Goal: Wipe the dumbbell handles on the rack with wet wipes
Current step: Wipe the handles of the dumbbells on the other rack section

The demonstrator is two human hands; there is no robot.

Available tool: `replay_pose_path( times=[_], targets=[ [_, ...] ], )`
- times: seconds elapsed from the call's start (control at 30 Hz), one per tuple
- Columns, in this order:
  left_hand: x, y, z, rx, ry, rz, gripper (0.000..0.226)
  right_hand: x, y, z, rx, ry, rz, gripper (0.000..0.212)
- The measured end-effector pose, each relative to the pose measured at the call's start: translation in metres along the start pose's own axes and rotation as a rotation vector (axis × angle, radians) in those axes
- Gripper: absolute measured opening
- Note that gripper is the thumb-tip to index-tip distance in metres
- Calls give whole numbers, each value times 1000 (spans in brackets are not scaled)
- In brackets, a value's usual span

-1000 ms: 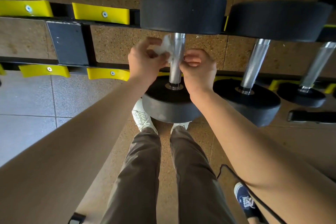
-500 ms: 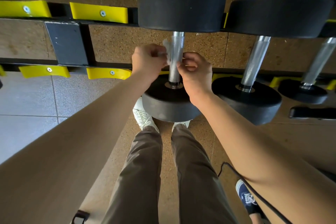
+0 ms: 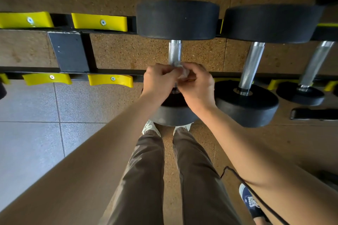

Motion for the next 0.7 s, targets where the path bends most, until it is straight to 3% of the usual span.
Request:
replay_pose_path(
  times=[0.1,0.23,0.53,0.7],
  targets=[
    [-1,3,1,-113,-49,36,12,19,-5,13,46,-26,-98,20],
    [-3,11,15,-113,-119,27,16,52,9,17,96,-69,-175,30],
    [-2,16,18,26,-78,-15,22,31,-21,-6,-225,263,-203,14],
    [-12,3,7,-20,59,-136,20,17,-15,12,-95,227,-152,19]
  ],
)
Point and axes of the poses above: each hand's wrist, its own x-axis towards the middle knuckle, its own z-axis out of the back of the hand, y = z × x, the point moved 8 cm from there along x, towards the middle knuckle, and after that the axes turned 9 degrees about -z, right-handed, at the moved point
